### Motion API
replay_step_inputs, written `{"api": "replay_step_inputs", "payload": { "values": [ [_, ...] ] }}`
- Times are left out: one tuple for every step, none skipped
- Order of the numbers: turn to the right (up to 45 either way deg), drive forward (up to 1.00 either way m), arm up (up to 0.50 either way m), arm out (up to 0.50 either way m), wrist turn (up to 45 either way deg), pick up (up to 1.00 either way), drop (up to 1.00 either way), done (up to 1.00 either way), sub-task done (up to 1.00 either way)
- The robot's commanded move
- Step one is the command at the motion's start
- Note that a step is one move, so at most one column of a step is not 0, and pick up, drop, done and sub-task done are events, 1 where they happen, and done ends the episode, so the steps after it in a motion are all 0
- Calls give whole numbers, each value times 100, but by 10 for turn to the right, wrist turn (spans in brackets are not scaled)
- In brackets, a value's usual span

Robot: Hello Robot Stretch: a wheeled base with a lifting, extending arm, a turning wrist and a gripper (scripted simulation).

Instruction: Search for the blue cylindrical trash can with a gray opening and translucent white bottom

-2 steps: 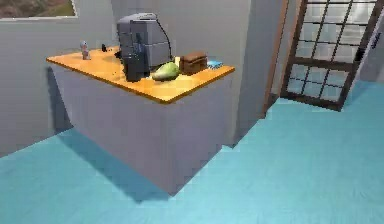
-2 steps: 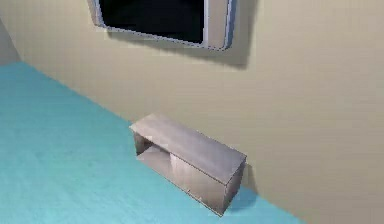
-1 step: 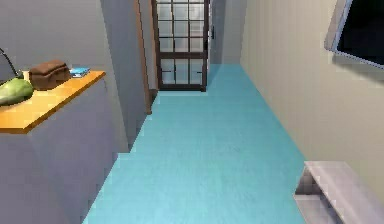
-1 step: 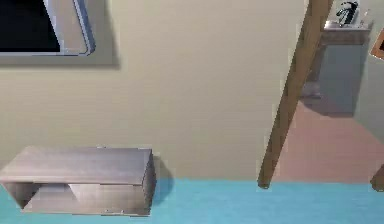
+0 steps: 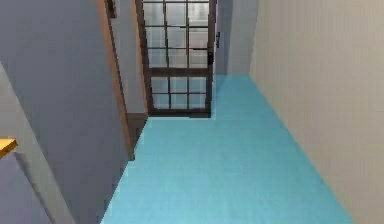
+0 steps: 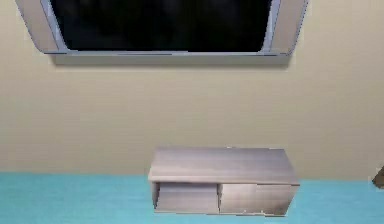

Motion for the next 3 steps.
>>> {"api": "replay_step_inputs", "payload": {
  "values": [
    [0, 100, 0, 0, 0, 0, 0, 0, 0],
    [60, 0, 0, 0, 0, 0, 0, 0, 0],
    [0, 70, 0, 0, 0, 0, 0, 0, 0]
  ]
}}
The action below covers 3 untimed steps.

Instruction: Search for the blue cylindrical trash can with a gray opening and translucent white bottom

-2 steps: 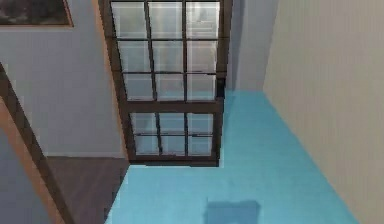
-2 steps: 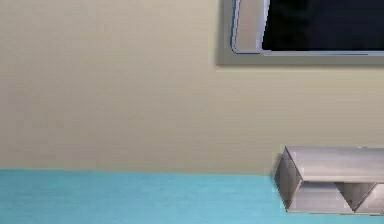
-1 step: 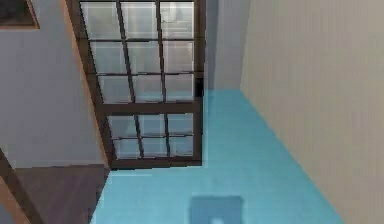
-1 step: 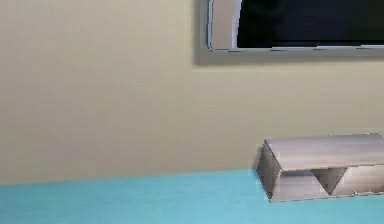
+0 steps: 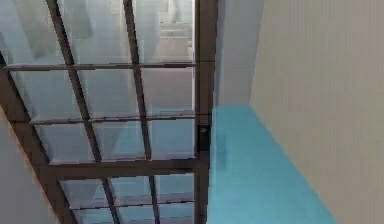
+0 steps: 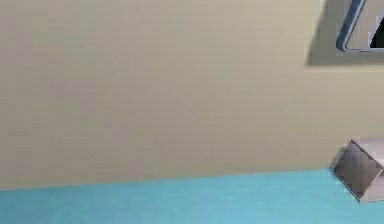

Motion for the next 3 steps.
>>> {"api": "replay_step_inputs", "payload": {
  "values": [
    [-450, 0, 0, 0, 0, 0, 0, 0, 0],
    [-180, 0, 0, 0, 0, 0, 0, 0, 0],
    [0, 65, 0, 0, 0, 0, 0, 0, 0]
  ]
}}
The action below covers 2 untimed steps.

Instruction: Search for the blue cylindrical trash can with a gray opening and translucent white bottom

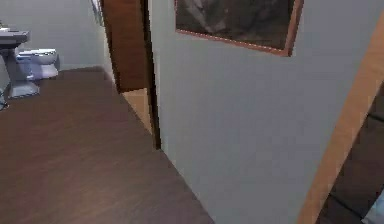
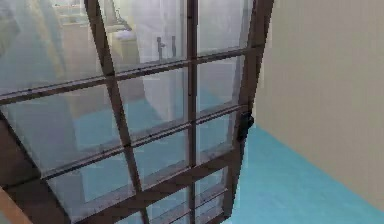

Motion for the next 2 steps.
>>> {"api": "replay_step_inputs", "payload": {
  "values": [
    [-300, 0, 0, 0, 0, 0, 0, 0, 0],
    [0, 45, 0, 0, 0, 0, 0, 0, 0]
  ]
}}
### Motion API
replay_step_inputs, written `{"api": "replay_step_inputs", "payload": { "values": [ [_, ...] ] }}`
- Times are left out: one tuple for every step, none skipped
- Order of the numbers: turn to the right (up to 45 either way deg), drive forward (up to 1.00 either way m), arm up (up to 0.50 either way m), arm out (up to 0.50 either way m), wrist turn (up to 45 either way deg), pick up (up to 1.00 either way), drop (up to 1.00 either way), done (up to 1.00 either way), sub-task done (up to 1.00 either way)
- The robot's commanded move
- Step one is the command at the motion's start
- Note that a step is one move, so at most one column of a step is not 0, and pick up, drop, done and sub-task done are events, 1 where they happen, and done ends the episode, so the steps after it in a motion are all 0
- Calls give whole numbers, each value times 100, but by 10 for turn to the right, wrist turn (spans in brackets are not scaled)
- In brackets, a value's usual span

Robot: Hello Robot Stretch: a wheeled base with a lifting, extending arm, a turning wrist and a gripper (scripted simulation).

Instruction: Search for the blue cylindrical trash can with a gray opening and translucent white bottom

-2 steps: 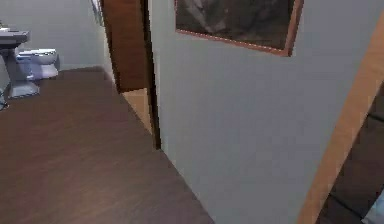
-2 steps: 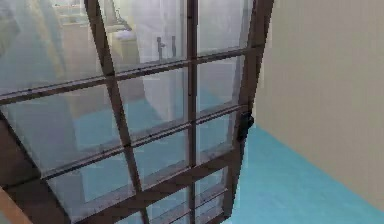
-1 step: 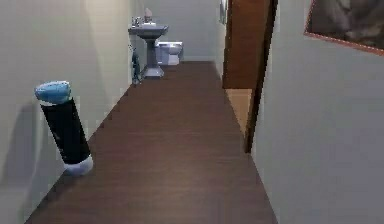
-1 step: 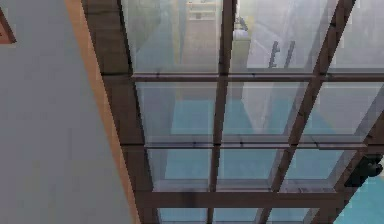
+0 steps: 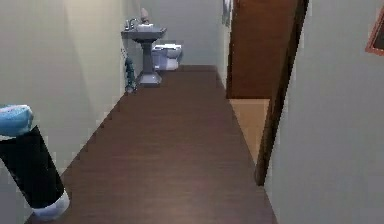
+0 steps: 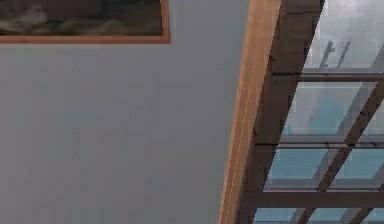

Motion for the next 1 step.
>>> {"api": "replay_step_inputs", "payload": {
  "values": [
    [-210, 0, 0, 0, 0, 0, 0, 0, 0]
  ]
}}
